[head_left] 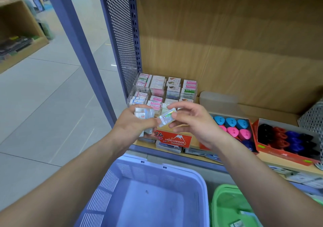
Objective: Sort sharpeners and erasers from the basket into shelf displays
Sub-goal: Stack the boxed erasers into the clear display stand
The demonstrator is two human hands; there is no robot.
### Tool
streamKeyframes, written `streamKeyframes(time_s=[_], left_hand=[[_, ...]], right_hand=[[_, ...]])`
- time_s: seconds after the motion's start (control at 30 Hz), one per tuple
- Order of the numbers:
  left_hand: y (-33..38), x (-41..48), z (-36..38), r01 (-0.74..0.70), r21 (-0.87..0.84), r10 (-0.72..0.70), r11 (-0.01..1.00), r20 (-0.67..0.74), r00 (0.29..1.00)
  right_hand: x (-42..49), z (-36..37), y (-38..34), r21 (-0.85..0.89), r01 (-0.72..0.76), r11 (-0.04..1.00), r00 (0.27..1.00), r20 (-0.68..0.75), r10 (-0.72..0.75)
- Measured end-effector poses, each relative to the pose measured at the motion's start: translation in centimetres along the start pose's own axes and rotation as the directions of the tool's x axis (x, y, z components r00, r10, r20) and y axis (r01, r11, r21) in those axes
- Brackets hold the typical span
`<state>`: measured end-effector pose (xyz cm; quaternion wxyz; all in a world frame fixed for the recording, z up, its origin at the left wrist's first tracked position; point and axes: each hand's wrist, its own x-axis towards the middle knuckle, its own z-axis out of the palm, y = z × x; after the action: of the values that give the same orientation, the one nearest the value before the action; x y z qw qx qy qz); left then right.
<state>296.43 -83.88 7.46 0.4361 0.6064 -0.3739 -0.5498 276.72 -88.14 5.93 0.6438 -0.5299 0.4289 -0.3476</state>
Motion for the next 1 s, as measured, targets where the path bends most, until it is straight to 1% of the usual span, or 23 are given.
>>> streamKeyframes(time_s=[0.1,0.23,0.3,0.4,0.47,0.53,0.63,0.73,0.8,0.83,0.87,0.9,0.93,0.97,1.0], left_hand=[[-0.5,0.3,-1.3,-0.001,0.083,0.006,0.997,-0.058,0.998],[-1.3,0.7,-3.9,0.029,0.071,-0.017,0.997,-0.162,0.987],[-1.7,0.7,-5.2,0.037,0.077,-0.022,0.996,-0.191,0.981],[-2.0,0.9,-6.9,0.052,0.061,-0.037,0.997,-0.228,0.973],[-2.1,1.2,-7.8,0.056,0.024,-0.048,0.998,-0.263,0.964],[-2.2,1.5,-8.4,0.051,-0.017,-0.054,0.999,-0.283,0.958],[-2.2,2.0,-8.7,0.043,-0.069,-0.06,0.997,-0.274,0.96],[-2.2,2.5,-8.6,0.044,-0.119,-0.076,0.992,-0.278,0.958],[-2.1,2.8,-8.6,0.04,-0.153,-0.082,0.987,-0.279,0.957],[-1.9,2.8,-8.6,0.035,-0.159,-0.079,0.987,-0.277,0.958],[-1.9,2.8,-8.5,0.03,-0.157,-0.073,0.987,-0.276,0.958],[-1.8,2.7,-8.5,0.026,-0.154,-0.068,0.988,-0.275,0.959],[-1.8,2.7,-8.4,0.02,-0.151,-0.062,0.988,-0.275,0.96],[-1.7,2.5,-8.3,0.017,-0.148,-0.058,0.989,-0.274,0.96],[-1.7,2.5,-8.2,0.014,-0.142,-0.053,0.99,-0.272,0.961]], right_hand=[[1.0,-0.2,1.2,-0.15,-0.038,0.988,0.997,-0.067,0.028],[4.5,0.4,3.2,-0.242,-0.114,0.964,0.981,-0.178,0.072],[7.4,1.2,3.8,-0.281,-0.101,0.954,0.976,-0.215,0.04],[13.0,2.5,4.0,-0.435,-0.004,0.9,0.962,-0.247,-0.116],[17.0,3.3,4.2,-0.561,0.034,0.827,0.957,-0.221,-0.189],[20.5,3.8,4.8,-0.63,0.033,0.776,0.956,-0.206,-0.209],[23.9,4.6,6.3,-0.717,0.015,0.696,0.958,-0.191,-0.216],[25.0,5.4,7.4,-0.809,0.009,0.588,0.972,-0.132,-0.197],[25.0,5.4,7.8,-0.87,0.042,0.492,0.979,-0.064,-0.196],[24.8,5.3,7.8,-0.889,0.062,0.455,0.979,-0.035,-0.202],[24.4,5.1,7.6,-0.894,0.08,0.44,0.975,-0.02,-0.219],[23.6,5.1,7.2,-0.885,0.095,0.456,0.969,-0.023,-0.247],[22.5,5.2,6.6,-0.855,0.121,0.505,0.959,-0.03,-0.281],[20.9,5.5,5.7,-0.797,0.162,0.581,0.952,-0.029,-0.305],[19.0,6.1,4.7,-0.702,0.206,0.682,0.954,-0.01,-0.299]])
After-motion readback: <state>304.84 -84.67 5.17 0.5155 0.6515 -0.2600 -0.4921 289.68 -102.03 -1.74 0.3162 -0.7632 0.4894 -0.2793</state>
